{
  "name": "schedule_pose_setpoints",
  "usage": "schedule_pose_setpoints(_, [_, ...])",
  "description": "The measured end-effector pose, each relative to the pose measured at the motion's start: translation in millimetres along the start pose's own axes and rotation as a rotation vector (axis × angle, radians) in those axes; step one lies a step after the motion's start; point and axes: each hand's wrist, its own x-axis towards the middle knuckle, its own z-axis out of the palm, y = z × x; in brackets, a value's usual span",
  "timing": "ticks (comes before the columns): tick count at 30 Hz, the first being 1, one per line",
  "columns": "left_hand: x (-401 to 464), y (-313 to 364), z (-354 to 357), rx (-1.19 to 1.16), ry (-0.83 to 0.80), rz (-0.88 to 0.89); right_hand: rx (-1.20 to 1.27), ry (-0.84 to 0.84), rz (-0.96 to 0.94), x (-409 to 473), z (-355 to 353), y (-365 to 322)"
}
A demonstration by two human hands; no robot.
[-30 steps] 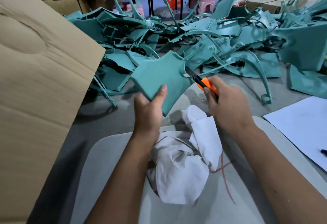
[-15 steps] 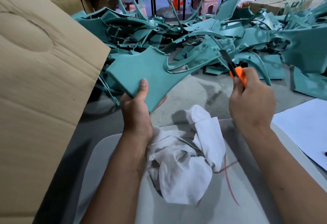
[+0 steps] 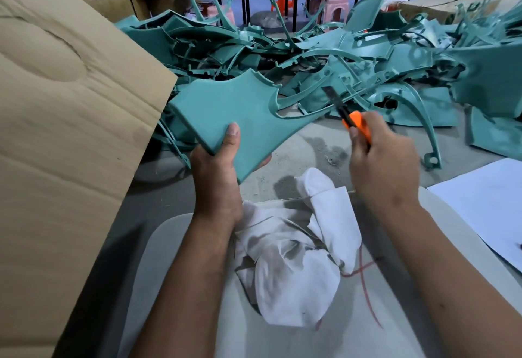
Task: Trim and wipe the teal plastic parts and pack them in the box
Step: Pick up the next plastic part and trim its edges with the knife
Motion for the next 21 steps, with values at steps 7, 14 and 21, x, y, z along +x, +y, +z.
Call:
schedule_pose_setpoints(7, [-2.5, -1.5, -4.4, 0.329, -0.012, 0.196, -0.163, 0.116, 0.155, 5.0, -9.2, 15.5])
schedule_pose_setpoints(14, [-7.1, -6.2, 3.9, 0.26, -0.022, 0.16, 0.051, -0.104, -0.108, -11.5, 4.9, -17.6])
schedule_pose_setpoints(21, [-6.3, -4.9, 3.5, 0.153, -0.031, 0.114, 0.039, -0.112, -0.12, -13.8, 6.7, -23.2])
